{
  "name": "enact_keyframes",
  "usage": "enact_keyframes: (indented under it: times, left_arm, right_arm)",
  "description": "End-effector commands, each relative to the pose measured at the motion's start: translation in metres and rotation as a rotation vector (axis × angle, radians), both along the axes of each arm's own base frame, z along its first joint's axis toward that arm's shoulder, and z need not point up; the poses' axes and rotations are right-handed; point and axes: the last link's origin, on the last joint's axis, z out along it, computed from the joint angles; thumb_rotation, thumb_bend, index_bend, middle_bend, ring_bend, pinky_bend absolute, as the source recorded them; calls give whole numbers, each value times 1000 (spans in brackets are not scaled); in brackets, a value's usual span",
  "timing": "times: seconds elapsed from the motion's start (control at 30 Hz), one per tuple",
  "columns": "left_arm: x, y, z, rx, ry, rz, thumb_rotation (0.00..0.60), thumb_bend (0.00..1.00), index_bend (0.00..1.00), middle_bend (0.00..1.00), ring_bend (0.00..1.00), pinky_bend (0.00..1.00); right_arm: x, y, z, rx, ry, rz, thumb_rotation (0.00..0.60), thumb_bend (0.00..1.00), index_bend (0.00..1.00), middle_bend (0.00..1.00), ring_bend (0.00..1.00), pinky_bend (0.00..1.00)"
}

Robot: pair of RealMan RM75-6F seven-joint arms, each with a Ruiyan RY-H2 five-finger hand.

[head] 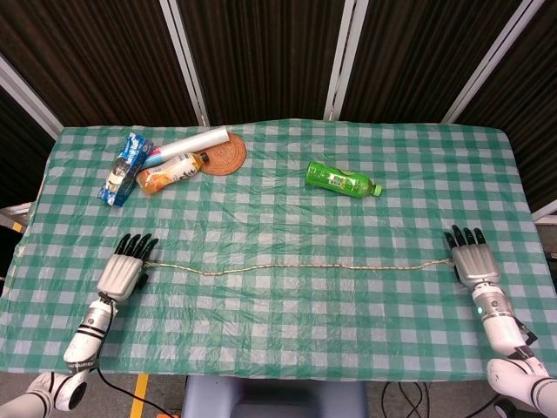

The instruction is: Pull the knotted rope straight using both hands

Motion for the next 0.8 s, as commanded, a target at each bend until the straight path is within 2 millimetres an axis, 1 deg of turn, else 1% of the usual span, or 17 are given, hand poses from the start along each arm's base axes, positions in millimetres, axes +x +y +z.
enact_keyframes:
  times: [0.03,0.13,0.17,0.2,0.23,0.3,0.4,0.47,0.53,0.57,0.63,0.67,0.7,0.8]
  left_arm:
    - [-1,-4,12,19,-34,7,600,435,0,0,0,20]
    - [-1,-11,29,41,-114,21,600,432,0,0,0,21]
    - [0,-14,34,48,-147,19,600,431,0,0,0,21]
    - [1,-18,41,55,-181,12,600,429,0,0,0,22]
    - [3,-24,47,62,-216,3,600,427,0,0,0,22]
    - [9,-42,63,72,-300,-28,600,422,0,0,0,22]
    - [17,-72,88,103,-361,-81,600,415,0,0,0,22]
    - [18,-95,103,135,-346,-97,600,414,0,0,0,22]
    - [15,-114,114,165,-288,-73,600,415,0,0,0,20]
    - [11,-128,121,180,-224,-23,600,416,0,0,0,19]
    - [7,-145,130,206,-148,63,600,415,0,0,0,16]
    - [7,-152,135,232,-137,101,600,415,0,0,0,15]
    - [8,-155,137,244,-126,115,600,415,0,0,0,15]
    - [13,-156,141,254,-142,95,600,416,0,0,0,15]
  right_arm:
    - [1,2,6,-17,-7,-4,600,619,49,0,0,0]
    - [6,10,18,-62,-49,2,600,609,18,0,0,0]
    - [9,14,21,-81,-75,7,600,577,9,0,0,0]
    - [13,20,24,-97,-111,15,600,523,2,0,0,0]
    - [19,27,27,-110,-152,28,600,490,1,0,0,0]
    - [33,48,37,-138,-220,78,600,423,0,0,0,0]
    - [49,82,51,-185,-274,139,600,370,0,0,0,0]
    - [57,107,60,-221,-286,154,600,357,0,0,0,0]
    - [63,130,68,-267,-268,167,600,355,0,0,0,0]
    - [68,145,73,-307,-253,190,600,355,0,0,0,0]
    - [73,166,77,-360,-238,218,600,355,0,0,0,0]
    - [76,176,78,-367,-230,234,600,355,0,0,0,0]
    - [80,181,79,-365,-234,255,600,354,0,0,0,0]
    - [84,189,78,-358,-247,281,600,354,0,0,0,0]
